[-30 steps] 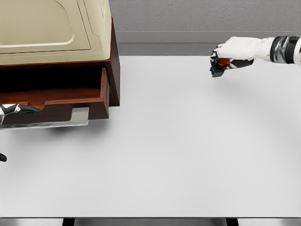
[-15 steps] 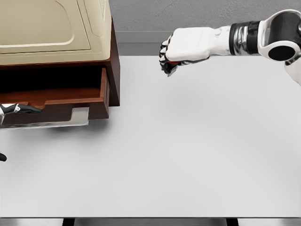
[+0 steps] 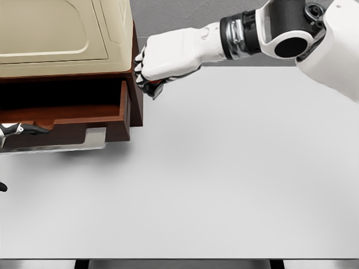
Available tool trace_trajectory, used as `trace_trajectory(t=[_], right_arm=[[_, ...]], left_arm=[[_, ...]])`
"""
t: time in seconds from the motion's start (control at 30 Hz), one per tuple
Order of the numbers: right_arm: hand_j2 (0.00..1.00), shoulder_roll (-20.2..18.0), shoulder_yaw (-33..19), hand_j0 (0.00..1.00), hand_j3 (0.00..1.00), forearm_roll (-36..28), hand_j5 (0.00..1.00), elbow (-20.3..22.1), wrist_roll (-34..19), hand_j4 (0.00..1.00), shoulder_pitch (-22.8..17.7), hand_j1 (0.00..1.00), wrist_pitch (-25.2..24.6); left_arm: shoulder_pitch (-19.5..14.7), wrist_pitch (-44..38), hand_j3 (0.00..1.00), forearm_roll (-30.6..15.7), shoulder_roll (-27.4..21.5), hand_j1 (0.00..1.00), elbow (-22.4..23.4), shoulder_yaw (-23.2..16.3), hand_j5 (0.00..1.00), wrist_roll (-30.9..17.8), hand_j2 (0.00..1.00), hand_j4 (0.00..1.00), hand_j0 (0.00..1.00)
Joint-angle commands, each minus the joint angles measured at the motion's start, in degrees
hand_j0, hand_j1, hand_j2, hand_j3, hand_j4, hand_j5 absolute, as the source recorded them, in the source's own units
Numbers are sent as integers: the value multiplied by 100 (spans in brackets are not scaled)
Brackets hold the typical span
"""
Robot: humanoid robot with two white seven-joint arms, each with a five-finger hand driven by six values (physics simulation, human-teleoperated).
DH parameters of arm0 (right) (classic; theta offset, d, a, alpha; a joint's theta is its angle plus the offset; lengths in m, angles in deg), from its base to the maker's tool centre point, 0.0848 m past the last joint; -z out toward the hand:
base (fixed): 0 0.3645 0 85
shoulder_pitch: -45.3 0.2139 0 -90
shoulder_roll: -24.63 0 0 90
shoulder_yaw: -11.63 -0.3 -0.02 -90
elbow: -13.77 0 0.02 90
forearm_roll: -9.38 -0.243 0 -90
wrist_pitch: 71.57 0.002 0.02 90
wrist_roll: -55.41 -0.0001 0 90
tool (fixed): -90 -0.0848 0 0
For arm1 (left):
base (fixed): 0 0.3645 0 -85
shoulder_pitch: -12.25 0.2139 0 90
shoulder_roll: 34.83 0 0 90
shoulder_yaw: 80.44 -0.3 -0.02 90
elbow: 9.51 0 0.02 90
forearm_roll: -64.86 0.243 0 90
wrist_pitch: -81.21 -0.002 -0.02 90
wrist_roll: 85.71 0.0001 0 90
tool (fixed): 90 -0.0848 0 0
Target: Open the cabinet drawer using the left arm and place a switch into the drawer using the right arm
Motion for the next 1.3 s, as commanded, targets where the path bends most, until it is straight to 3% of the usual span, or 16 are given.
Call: trace_trajectory(t=[0.0, 0.33, 0.53, 0.6, 0.77, 0.87, 0.93, 1.03, 1.07, 1.1, 1.13, 1.27], right_arm=[[39, 180, 90, 39, 39, -74, 39, -6, 8, 39, 0, 39, -22], [40, 435, 134, 40, 40, -250, 40, -6, 8, 40, 457, 40, -22], [42, 1182, 424, 42, 42, -267, 42, -85, 8, 42, 650, 42, -22], [42, 1402, 424, 42, 42, -276, 42, -427, 8, 42, 730, 42, -22], [42, 2193, 503, 42, 42, -241, 42, -1912, 8, 42, 835, 42, -22], [42, 2395, 495, 42, 42, -206, 42, -2396, 8, 42, 835, 42, -22], [42, 2439, 503, 42, 42, -197, 42, -2458, 8, 42, 835, 42, -22], [52, 2659, 582, 52, 52, -179, 52, -2590, 8, 52, 844, 52, -22], [61, 2659, 591, 61, 61, -144, 61, -2590, 8, 61, 835, 61, -22], [84, 2659, 582, 84, 84, -4, 84, -2590, 8, 84, 844, 84, -22], [100, 2659, 582, 100, 100, 93, 100, -2590, 8, 100, 853, 100, -22], [100, 2659, 556, 100, 100, 102, 100, -2563, 8, 100, 861, 100, -22]], left_arm=[[1, -12, 100, -45, -4, 100, 4, 8, 100, 3, 100, 100, 100], [1, -12, 100, -45, -4, 100, -5, 8, 100, 3, 100, 100, 100], [1, -12, 100, -45, -4, 100, -13, 7, 100, 3, 100, 100, 100], [1, -12, 100, -45, -4, 100, -13, 8, 100, 3, 100, 100, 100], [1, -12, 100, -45, -4, 100, -13, -1, 100, 3, 100, 100, 100], [1, -12, 100, -45, -4, 100, -13, -1, 100, 3, 100, 100, 100], [1, -12, 100, -45, -4, 100, -13, -1, 100, 3, 100, 100, 100], [1, -12, 100, -45, -4, 100, -13, -1, 100, 3, 100, 100, 100], [1, -12, 100, -45, -4, 100, -13, -1, 100, 3, 100, 100, 100], [1, -12, 100, -36, -4, 100, -13, -1, 100, 3, 100, 100, 100], [1, -12, 100, -45, -4, 100, -13, -1, 100, 3, 100, 100, 100], [1, -12, 100, -45, -4, 100, -13, -1, 100, 3, 100, 100, 100]])
